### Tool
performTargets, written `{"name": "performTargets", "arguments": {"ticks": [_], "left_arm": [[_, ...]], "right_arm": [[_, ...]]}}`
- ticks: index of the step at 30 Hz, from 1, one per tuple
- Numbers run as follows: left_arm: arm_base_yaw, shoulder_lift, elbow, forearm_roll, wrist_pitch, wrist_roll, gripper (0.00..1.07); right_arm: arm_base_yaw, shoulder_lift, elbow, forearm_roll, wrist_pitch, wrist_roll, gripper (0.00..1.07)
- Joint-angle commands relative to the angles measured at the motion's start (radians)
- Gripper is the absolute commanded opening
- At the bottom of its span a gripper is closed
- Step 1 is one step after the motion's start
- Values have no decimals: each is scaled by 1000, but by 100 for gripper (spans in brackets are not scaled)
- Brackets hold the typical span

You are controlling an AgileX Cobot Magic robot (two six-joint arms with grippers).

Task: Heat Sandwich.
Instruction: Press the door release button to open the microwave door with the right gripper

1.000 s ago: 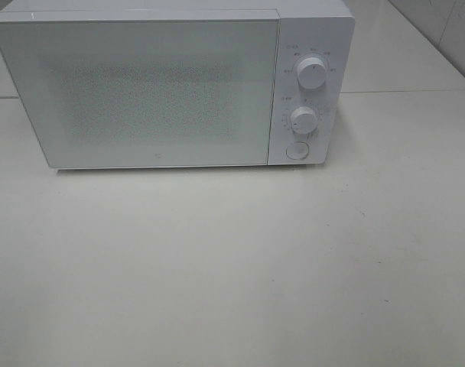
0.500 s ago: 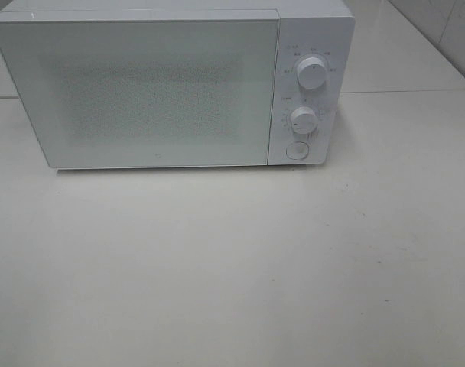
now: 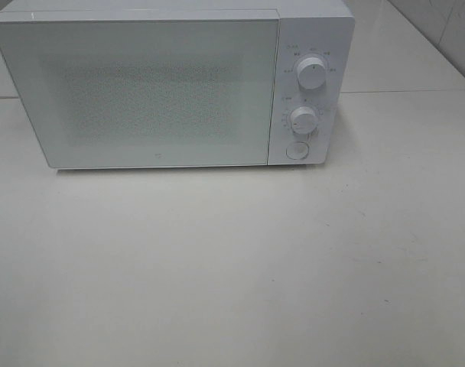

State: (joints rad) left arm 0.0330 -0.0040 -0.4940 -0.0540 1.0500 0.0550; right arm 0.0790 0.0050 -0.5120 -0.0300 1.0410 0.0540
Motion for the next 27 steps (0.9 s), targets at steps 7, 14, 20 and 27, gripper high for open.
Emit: {"name": "performTargets", "arguments": {"ticks": [7, 14, 20, 27], "left_arm": [[0, -17, 3, -8, -13, 0, 100], [0, -17, 3, -8, -13, 0, 100], [0, -17, 3, -8, -13, 0, 100], [0, -17, 3, -8, -13, 0, 100]], "right_arm": [[-9, 163, -34, -4, -187, -1, 76], [-8, 260, -33, -4, -300, -1, 76], [-8, 360, -33, -4, -397, -1, 76], [-8, 495, -33, -4, -515, 8, 76]]}}
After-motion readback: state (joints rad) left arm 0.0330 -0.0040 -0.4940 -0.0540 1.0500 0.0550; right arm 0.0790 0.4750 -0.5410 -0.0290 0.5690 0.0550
